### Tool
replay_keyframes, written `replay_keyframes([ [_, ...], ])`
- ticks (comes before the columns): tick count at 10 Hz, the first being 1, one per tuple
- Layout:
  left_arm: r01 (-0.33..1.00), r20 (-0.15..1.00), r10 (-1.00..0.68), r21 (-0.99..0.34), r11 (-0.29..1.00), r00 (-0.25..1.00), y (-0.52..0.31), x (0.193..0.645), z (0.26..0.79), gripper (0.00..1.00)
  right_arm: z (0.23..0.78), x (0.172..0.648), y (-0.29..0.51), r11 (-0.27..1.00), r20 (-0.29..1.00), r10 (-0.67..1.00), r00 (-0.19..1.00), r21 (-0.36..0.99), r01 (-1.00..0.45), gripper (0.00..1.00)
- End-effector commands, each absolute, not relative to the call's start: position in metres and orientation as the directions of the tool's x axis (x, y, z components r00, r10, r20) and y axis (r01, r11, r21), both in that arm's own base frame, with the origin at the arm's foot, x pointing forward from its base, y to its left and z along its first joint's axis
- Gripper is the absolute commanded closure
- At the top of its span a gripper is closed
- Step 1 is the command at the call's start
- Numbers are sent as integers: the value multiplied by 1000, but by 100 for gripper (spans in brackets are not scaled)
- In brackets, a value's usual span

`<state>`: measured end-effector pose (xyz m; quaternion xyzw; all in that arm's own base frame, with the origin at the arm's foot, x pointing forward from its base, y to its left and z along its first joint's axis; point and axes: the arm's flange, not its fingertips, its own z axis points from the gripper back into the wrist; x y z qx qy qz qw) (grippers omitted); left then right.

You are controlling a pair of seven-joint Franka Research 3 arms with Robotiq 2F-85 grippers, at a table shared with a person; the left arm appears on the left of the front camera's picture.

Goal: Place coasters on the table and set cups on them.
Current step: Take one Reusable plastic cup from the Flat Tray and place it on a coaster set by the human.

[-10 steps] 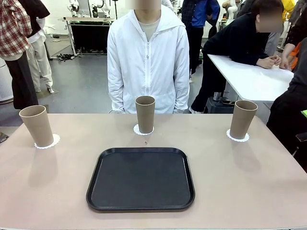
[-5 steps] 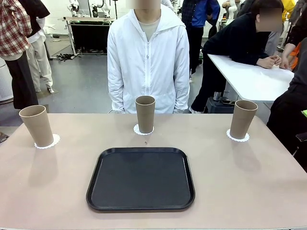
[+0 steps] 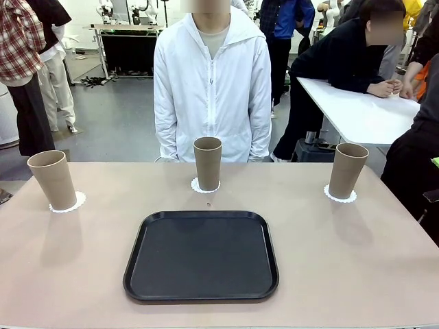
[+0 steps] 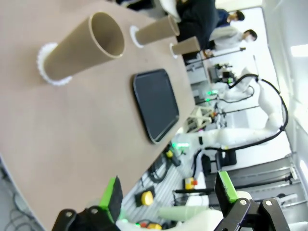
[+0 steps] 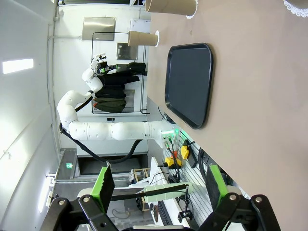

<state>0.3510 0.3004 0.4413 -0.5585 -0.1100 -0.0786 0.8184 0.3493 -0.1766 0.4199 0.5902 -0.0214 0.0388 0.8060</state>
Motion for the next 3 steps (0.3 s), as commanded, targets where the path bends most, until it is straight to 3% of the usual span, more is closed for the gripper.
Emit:
replay_keyframes([
  [1, 250, 267, -3, -897, 363, 964, 301, 350, 441, 0, 421, 349, -176, 291, 83, 43, 996, 952, -92, 0],
  [3, 250, 267, -3, -897, 363, 964, 301, 350, 441, 0, 421, 349, -176, 291, 83, 43, 996, 952, -92, 0],
])
